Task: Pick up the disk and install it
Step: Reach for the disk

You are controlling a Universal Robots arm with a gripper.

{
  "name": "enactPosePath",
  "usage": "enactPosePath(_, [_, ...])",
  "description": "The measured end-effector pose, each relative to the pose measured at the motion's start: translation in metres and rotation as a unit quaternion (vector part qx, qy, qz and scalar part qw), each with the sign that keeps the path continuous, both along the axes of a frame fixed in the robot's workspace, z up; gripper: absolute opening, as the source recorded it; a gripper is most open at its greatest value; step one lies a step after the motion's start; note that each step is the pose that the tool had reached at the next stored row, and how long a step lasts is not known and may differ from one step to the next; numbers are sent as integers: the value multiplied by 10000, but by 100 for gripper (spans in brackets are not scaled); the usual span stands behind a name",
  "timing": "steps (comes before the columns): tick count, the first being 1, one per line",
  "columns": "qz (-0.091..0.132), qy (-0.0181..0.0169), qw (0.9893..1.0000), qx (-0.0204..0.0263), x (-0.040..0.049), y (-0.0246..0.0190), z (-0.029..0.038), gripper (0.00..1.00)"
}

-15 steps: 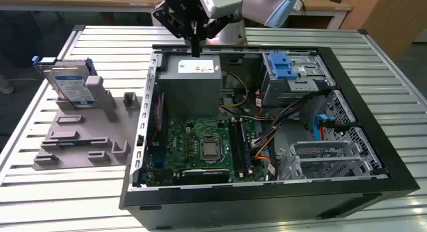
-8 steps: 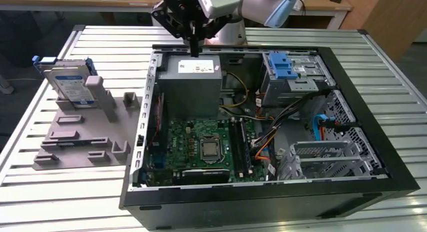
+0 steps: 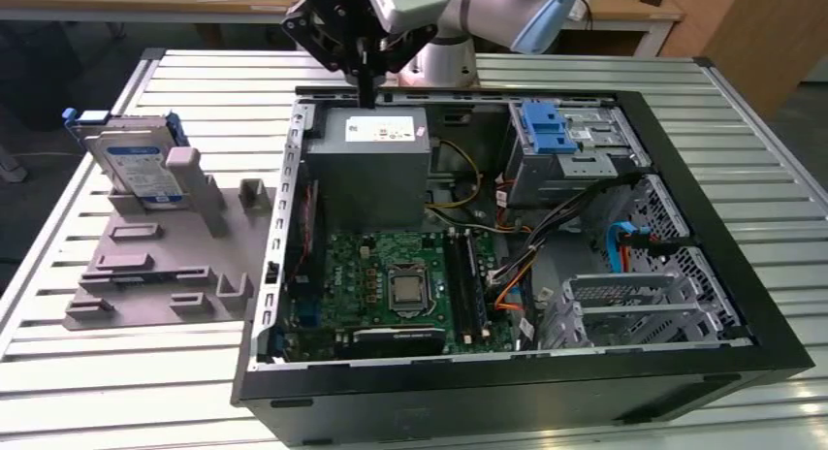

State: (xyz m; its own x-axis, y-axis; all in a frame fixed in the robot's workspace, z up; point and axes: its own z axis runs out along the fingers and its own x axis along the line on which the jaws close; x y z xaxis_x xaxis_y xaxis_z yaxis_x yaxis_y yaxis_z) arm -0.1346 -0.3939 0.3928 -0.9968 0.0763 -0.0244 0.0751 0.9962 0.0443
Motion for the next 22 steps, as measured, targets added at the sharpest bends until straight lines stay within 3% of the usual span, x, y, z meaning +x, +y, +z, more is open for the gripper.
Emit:
enactPosePath(9, [1,0,10000,0,-145,73,-5,11])
enactPosePath(16, [0,0,10000,1,-213,175,-10,11])
enactPosePath(22, [0,8,10000,1,-268,192,-10,11])
